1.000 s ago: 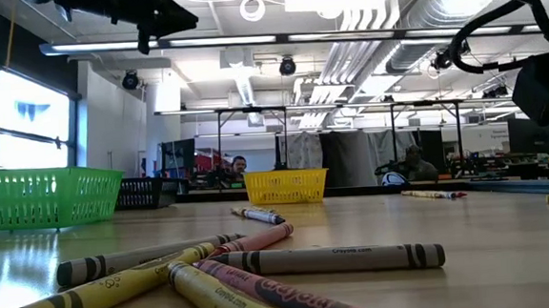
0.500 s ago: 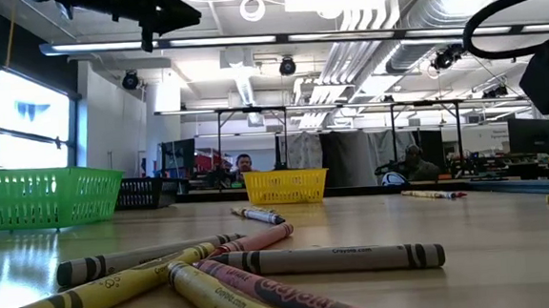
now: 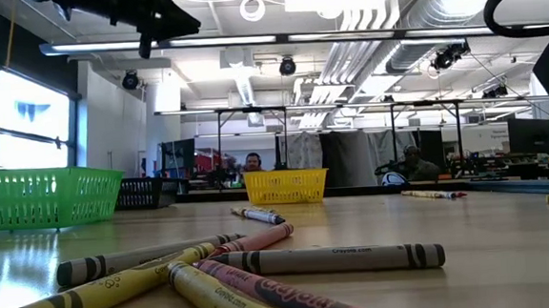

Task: Sort crayons
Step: Put the red crayon into the black bin

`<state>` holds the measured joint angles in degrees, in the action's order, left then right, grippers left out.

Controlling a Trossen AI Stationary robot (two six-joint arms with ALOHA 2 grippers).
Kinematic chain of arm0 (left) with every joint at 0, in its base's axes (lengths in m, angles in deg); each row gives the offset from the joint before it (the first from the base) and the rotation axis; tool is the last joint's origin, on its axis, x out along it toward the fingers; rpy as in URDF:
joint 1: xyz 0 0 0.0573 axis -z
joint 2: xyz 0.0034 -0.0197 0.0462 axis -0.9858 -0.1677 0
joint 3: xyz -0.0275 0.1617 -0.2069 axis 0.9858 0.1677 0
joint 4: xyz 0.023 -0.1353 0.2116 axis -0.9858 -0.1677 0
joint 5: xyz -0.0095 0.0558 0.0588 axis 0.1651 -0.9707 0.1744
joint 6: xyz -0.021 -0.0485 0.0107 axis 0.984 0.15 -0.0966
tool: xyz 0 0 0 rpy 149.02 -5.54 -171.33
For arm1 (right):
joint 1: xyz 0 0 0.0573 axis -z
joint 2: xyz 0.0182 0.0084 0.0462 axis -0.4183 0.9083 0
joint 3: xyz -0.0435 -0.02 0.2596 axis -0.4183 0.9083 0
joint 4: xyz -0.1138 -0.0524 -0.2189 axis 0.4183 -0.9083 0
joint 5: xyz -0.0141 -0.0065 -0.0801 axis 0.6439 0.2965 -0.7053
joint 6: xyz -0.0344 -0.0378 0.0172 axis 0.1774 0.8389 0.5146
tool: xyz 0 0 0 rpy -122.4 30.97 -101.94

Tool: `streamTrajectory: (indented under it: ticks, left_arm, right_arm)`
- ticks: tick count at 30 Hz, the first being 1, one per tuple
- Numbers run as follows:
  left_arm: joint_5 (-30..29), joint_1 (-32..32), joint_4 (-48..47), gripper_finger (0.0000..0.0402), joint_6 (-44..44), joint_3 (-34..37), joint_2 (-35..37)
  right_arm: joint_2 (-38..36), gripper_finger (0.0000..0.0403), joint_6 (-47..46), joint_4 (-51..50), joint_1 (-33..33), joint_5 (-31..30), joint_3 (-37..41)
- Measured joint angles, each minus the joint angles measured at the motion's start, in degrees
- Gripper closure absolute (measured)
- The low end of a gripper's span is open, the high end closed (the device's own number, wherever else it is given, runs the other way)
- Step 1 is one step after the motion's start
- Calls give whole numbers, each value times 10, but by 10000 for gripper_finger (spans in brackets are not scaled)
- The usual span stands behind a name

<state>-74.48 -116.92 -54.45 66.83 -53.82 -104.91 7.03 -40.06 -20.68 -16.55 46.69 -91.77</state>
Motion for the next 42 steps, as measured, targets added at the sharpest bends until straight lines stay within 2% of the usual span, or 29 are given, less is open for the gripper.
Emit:
streamTrajectory:
  ticks: [12,21,33,42]
  left_arm:
    - [0,8,-17,353,0,0,0]
    - [0,7,-17,353,0,0,0]
    - [0,7,-22,353,-11,0,0]
    - [0,7,-22,353,-10,0,0]
  right_arm:
    - [7,274,2,21,0,28,-35]
    - [66,274,0,19,0,34,-42]
    - [70,274,2,-10,0,19,-44]
    - [70,275,-67,-10,14,22,-44]
